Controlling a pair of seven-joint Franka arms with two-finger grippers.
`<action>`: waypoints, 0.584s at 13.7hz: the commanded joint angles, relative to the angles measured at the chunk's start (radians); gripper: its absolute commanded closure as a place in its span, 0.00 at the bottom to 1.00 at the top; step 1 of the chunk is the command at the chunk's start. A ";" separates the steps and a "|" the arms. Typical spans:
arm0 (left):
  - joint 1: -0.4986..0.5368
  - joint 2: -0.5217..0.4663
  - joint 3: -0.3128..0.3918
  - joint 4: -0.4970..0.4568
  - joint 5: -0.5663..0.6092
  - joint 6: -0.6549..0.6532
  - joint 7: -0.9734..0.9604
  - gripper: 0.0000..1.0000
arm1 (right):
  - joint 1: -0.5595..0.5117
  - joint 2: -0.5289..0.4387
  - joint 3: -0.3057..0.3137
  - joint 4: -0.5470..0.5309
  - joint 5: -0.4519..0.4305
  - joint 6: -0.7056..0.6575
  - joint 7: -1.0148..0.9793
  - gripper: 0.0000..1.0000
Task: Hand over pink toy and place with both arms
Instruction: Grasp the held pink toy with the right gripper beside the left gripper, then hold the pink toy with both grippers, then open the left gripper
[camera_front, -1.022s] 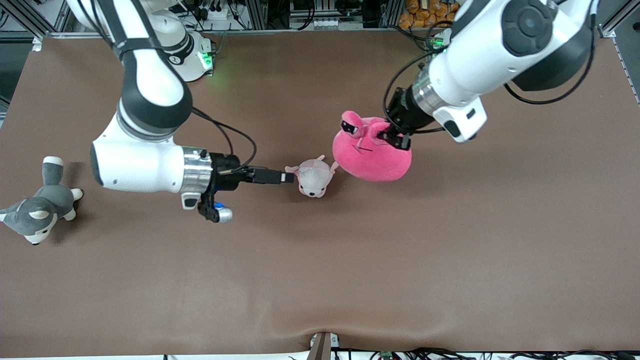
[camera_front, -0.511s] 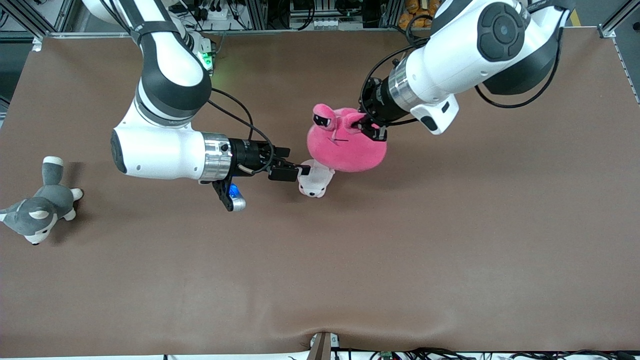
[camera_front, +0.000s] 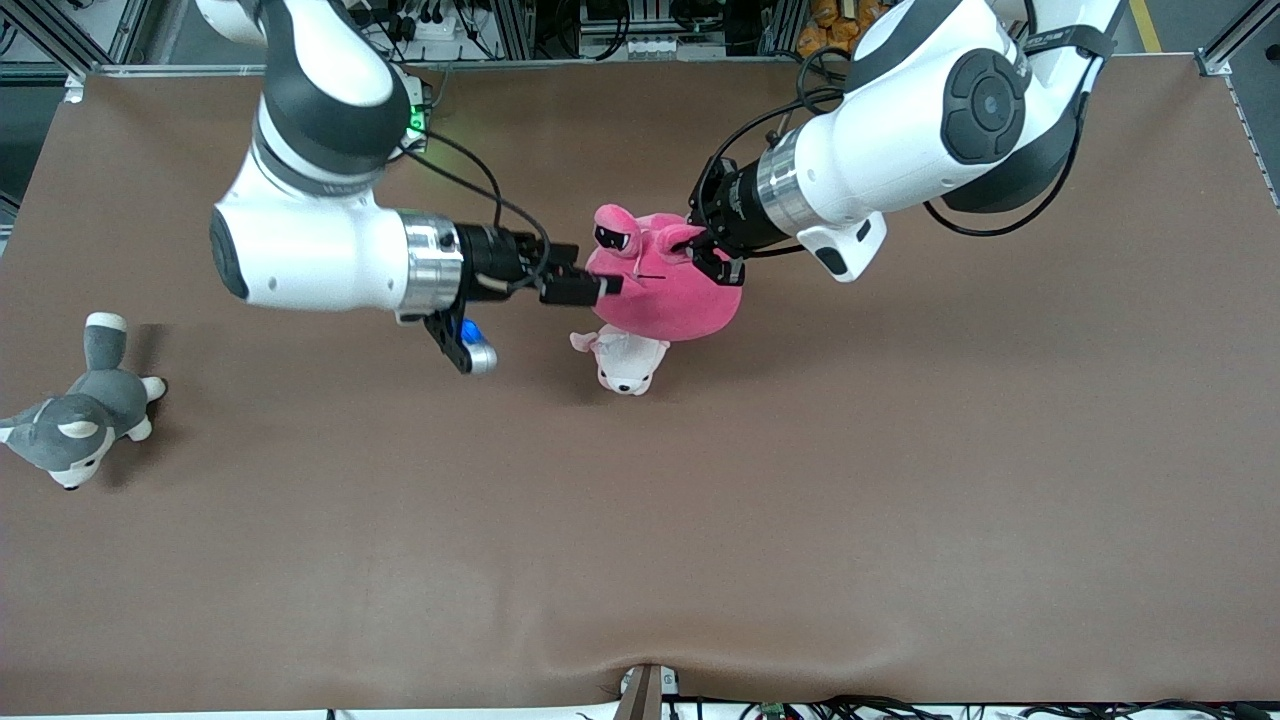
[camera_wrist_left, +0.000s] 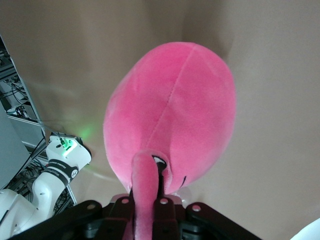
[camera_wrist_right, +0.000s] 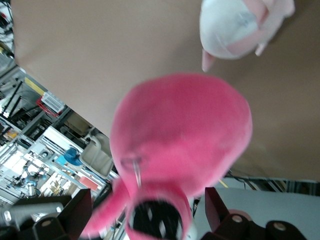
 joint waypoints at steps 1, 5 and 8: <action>-0.019 0.026 0.002 0.030 -0.017 0.021 -0.023 1.00 | 0.009 -0.077 -0.008 -0.076 0.000 -0.026 0.019 0.00; -0.028 0.043 0.002 0.029 -0.016 0.024 -0.023 1.00 | 0.023 -0.065 -0.007 -0.076 -0.032 -0.015 0.045 0.00; -0.038 0.047 0.004 0.029 -0.016 0.029 -0.022 1.00 | 0.035 -0.046 -0.007 -0.075 -0.047 0.013 0.039 0.00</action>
